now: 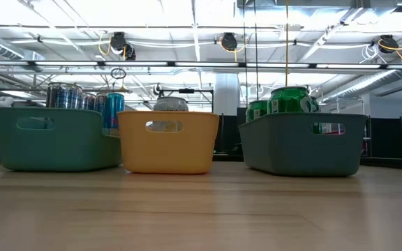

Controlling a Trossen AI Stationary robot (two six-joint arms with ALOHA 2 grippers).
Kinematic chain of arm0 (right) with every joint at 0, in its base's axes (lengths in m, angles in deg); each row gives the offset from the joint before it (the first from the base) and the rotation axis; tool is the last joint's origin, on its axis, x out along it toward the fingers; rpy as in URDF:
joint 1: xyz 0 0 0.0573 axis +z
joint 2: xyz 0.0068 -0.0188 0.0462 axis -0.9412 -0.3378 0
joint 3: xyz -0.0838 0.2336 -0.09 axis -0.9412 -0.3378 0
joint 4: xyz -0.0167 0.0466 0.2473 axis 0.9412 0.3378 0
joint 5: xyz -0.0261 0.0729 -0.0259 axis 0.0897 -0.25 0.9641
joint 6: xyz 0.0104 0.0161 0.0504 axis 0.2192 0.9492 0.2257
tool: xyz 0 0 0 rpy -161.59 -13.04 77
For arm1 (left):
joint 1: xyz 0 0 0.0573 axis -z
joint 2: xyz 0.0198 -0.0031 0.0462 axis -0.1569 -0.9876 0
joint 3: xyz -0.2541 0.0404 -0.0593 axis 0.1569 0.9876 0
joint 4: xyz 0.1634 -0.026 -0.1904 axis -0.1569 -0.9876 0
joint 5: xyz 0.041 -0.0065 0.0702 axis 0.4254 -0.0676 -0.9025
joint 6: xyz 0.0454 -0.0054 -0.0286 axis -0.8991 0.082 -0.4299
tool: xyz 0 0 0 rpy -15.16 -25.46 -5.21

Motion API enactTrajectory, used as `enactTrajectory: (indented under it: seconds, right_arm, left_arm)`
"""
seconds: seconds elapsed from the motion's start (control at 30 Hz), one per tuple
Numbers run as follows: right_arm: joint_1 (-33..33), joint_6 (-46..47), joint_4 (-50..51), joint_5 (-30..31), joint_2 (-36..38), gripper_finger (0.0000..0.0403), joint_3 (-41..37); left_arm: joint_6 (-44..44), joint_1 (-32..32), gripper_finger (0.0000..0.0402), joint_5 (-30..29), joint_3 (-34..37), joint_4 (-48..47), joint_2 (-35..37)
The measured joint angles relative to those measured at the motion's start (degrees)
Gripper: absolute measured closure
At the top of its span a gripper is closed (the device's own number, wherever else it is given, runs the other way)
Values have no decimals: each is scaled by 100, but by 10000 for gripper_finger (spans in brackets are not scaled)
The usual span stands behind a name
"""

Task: Sort soda cans
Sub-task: Move the green soda can to the bottom center of the table

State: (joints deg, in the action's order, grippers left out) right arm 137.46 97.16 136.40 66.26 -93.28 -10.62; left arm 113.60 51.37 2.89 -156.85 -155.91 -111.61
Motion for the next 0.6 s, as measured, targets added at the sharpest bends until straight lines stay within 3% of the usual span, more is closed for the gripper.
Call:
enactTrajectory:
  seconds: [0.6]
  right_arm:
    - [2, -22, -90, 0, -2, 101, 0]
  left_arm:
    - [-9, -26, 100, -152, 4, -57, 0]
